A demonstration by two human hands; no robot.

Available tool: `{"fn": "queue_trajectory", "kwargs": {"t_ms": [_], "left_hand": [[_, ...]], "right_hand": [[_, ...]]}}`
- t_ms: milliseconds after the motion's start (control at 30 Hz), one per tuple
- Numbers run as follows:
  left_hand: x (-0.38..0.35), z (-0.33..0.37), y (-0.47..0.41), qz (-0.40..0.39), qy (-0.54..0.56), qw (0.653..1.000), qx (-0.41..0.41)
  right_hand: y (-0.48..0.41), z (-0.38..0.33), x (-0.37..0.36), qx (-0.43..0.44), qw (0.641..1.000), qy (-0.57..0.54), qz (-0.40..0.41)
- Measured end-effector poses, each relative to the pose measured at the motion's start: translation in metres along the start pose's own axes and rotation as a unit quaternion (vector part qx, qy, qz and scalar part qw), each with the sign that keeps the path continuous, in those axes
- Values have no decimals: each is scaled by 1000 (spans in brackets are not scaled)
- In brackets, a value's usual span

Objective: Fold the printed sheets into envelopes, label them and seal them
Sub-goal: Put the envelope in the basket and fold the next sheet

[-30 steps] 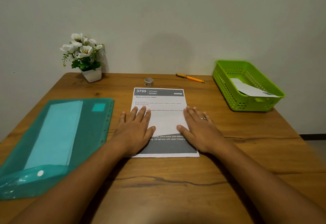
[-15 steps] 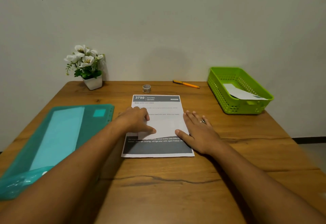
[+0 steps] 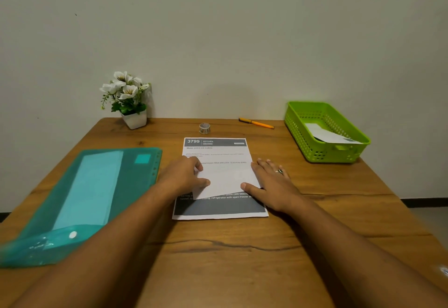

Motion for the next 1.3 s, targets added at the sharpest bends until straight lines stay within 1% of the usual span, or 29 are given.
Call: {"fn": "queue_trajectory", "kwargs": {"t_ms": [100, 300, 467, 633, 767, 967, 1067, 1133, 1233, 1300], "left_hand": [[2, 3, 0, -4, -35, 999, 6], [-2, 8, -4, -59, -73, 996, 11], [-6, 1, -5, -83, -16, 996, 12], [-7, -2, -3, -66, 18, 998, 12], [-4, 3, -2, -53, -6, 999, 3], [-4, 7, -2, -71, -28, 997, -4], [-7, 4, -1, -79, 9, 997, 4], [-8, 2, 0, -63, 65, 996, 2], [0, -1, 6, 12, 168, 986, -12], [7, -5, 11, 59, 273, 959, -38]], "right_hand": [[2, -2, 0, -5, 1000, 1, -5], [5, -4, -2, -9, 1000, 1, -4], [6, -4, -1, -12, 1000, 1, -5], [6, -5, 0, -15, 1000, 3, -6], [7, -5, 1, -17, 1000, 0, -15], [7, -6, 1, -21, 1000, 2, -18], [7, -6, 2, -23, 1000, -2, -17], [9, -7, 3, -24, 1000, -6, -16], [11, -9, 8, -30, 999, -31, -19], [13, -13, 19, -37, 999, -38, 5]]}}
Point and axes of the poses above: each hand's wrist, its own y-axis away from the middle knuckle, its own x-axis out of the back of the hand, z = x × y, the point moved 10 cm from there along -y, towards the middle knuckle, and after that the axes turned 6 degrees about -z, right-handed, at the moved point
